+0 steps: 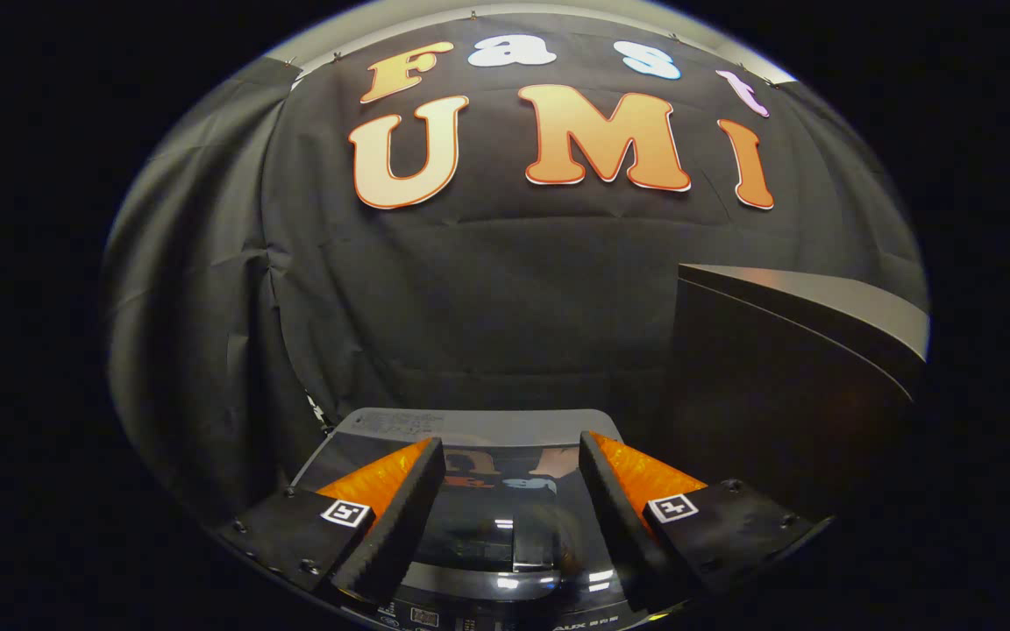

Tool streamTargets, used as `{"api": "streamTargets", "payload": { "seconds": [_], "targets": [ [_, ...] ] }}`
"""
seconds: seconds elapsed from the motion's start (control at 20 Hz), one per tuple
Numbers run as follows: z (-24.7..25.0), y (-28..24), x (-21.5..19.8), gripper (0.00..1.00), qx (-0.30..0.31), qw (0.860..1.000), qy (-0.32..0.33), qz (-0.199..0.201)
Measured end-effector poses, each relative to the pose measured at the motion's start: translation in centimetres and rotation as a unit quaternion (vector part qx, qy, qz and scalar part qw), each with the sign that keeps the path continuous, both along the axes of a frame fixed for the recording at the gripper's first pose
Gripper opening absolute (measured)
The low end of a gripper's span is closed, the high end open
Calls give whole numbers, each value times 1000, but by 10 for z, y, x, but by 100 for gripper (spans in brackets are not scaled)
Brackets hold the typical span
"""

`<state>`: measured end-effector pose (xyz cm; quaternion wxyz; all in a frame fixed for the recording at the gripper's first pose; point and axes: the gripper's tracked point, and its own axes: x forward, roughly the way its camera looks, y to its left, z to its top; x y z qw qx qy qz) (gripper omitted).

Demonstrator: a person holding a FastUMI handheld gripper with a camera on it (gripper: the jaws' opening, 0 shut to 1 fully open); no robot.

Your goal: Put the clothes into the washing machine and then close the washing machine lid.

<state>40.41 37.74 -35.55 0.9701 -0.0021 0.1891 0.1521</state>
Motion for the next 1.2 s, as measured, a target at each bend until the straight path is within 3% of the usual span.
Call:
{"api": "streamTargets", "payload": {
  "seconds": [0.35,0.7,0.9,1.2],
  "targets": [
    [39,11,-2,99,7,1000,-20,12],
    [152,7,-31,99,20,996,-80,21],
    [209,-11,-50,99,41,991,-118,36],
    [274,-88,-92,99,40,988,-146,26]
  ]
}}
